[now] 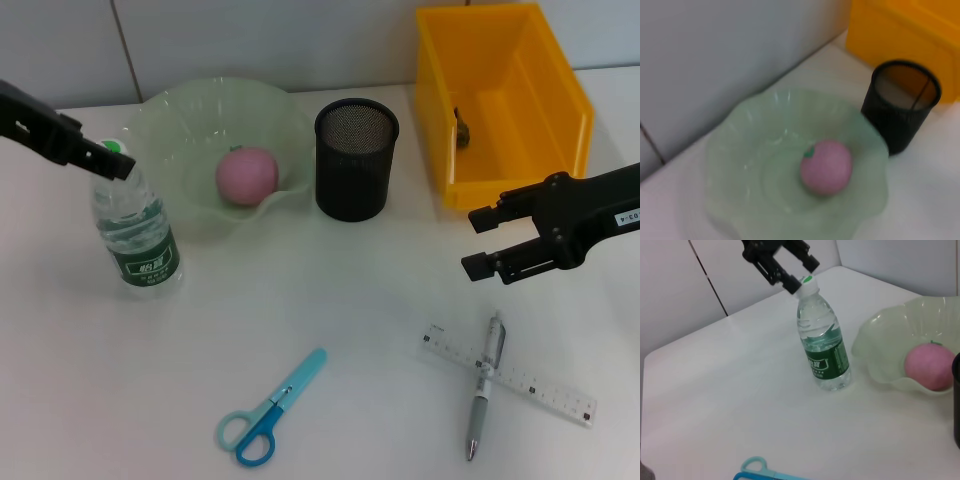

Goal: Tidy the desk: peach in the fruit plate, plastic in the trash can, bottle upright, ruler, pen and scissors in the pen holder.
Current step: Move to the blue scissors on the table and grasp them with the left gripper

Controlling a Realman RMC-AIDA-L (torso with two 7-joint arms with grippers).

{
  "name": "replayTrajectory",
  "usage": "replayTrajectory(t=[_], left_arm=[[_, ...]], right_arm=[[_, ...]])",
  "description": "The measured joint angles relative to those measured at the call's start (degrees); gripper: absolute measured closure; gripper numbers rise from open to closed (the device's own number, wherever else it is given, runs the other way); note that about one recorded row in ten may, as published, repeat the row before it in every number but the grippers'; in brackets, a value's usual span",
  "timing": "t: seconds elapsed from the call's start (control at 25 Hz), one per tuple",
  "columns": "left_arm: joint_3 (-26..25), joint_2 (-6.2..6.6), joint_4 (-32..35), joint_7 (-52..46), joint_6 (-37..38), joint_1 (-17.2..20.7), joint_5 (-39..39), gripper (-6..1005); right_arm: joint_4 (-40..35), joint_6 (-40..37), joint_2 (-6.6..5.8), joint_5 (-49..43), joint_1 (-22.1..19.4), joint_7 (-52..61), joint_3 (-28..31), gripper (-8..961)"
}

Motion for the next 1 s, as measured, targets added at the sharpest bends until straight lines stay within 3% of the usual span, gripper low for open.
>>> replayTrajectory(t=[0.2, 0.28, 0.32, 0.44, 0.48, 0.6, 0.68, 0.72, 0.88, 1.0], left_arm=[[-4.37, -0.2, 2.63, 3.07, 0.43, 0.38, -9.35, 153], [-7.48, -0.06, 2.11, 5.34, 0.78, 1.6, -21.23, 153], [-7.48, -0.06, 2.11, 5.34, 0.78, 1.6, -21.23, 153], [-7.74, -0.36, 1.02, 9.53, 0.87, 4.38, -33.59, 153], [-6.58, -1.28, 0.31, 13.54, 0.96, 6.76, -41.15, 153], [-4.62, -2.21, -0.4, 17.9, 0.98, 9.19, -46.16, 153], [1.02, -2.68, -2.68, 23.75, 0.36, 12.92, -52.41, 154], [1.02, -2.68, -2.68, 23.75, 0.36, 12.92, -52.41, 154], [9.19, -2.69, -9.19, 31.99, -3.05, 16.61, -56.44, 154], [10.77, -2.62, -13.57, 34.57, -4.06, 16.78, -56.4, 154]], right_arm=[[0.03, 0.32, 0.0, 0.03, -0.13, -0.25, 0.0, 193], [0.02, 0.46, 0.0, 0.07, -0.24, -0.28, 0.0, 193], [0.02, 0.46, 0.0, 0.07, -0.24, -0.28, 0.0, 193], [-0.11, 0.49, 0.0, 0.12, -0.26, -0.29, 0.0, 193], [-0.23, 0.49, 0.0, 0.13, -0.25, -0.28, 0.0, 193], [-0.4, 0.44, 0.0, 0.13, -0.17, -0.22, 0.0, 193], [-0.6, 0.28, -0.06, 0.13, 0.02, -0.01, 0.0, 193], [-0.6, 0.28, -0.06, 0.13, 0.02, -0.01, 0.0, 193], [-0.7, 0.17, -0.39, 0.13, 0.35, 0.39, 0.0, 192], [-0.71, 0.29, -0.48, 0.13, 0.4, 0.45, 0.0, 192]])
